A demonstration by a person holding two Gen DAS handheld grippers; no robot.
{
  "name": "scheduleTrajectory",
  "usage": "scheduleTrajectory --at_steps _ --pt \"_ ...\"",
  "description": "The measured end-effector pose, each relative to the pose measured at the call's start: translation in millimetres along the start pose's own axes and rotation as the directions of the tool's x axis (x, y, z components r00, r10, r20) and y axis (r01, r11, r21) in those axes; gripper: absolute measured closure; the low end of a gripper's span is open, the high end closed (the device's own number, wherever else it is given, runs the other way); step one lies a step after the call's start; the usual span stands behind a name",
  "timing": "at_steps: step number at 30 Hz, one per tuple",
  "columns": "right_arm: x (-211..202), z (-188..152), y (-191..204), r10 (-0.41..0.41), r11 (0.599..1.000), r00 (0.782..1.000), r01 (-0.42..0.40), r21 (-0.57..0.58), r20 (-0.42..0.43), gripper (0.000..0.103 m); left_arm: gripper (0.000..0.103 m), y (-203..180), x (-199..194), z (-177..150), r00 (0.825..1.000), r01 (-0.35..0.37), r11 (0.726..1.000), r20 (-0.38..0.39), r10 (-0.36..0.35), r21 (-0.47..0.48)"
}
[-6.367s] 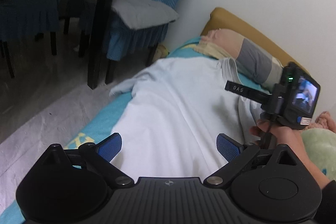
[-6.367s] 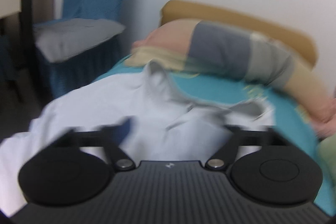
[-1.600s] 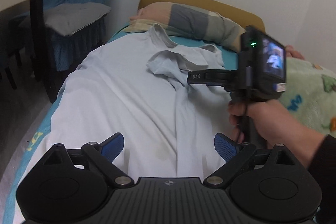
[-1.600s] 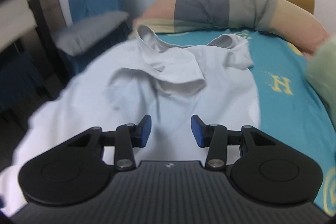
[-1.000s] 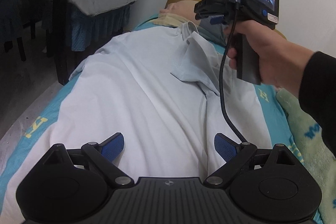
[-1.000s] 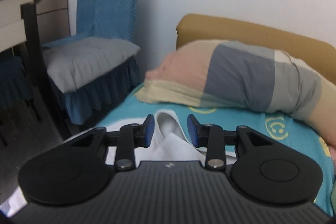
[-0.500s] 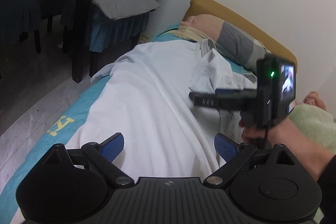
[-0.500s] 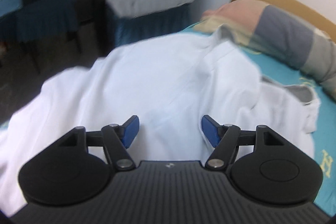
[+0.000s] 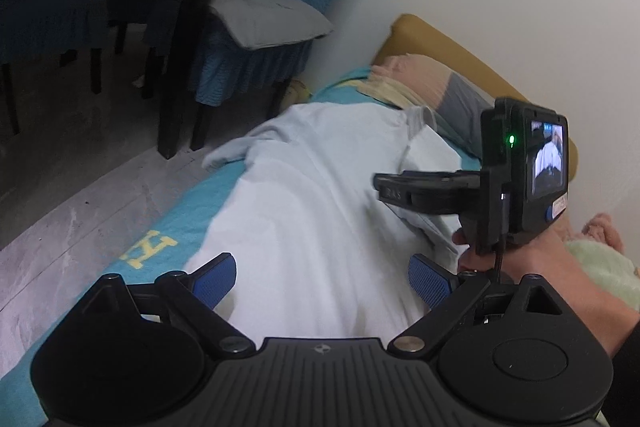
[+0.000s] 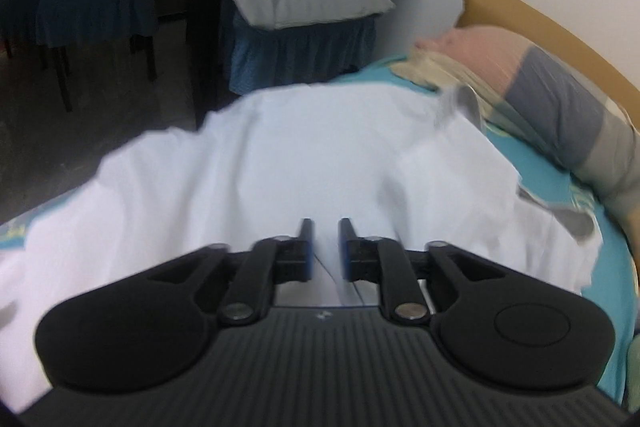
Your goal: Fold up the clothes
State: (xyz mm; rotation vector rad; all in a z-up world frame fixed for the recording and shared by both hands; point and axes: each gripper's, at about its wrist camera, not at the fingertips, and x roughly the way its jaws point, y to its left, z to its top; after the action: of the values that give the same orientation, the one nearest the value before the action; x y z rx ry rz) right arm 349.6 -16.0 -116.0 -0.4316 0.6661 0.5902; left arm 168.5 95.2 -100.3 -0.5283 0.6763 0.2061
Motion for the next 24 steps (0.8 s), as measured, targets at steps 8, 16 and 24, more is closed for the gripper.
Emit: scheduleTrajectory --at_steps 8,16,24 --pt "63 76 93 0.183 0.959 0.978 -0.2 -0.2 -0.101 0.025 0.009 36 -6 8 0.996 -0.093 0.988 0.001 0.093 -0.122" --pt "138 67 179 0.076 0.79 0.947 -0.249 -0.561 -0.313 0.033 0.009 46 4 11 0.983 -0.183 0.971 -0.005 0.185 -0.151" --pt "89 70 135 0.064 0.938 0.998 -0.055 -0.343 0.016 0.096 0.009 42 -1 14 0.977 -0.198 0.973 0.061 0.206 -0.122"
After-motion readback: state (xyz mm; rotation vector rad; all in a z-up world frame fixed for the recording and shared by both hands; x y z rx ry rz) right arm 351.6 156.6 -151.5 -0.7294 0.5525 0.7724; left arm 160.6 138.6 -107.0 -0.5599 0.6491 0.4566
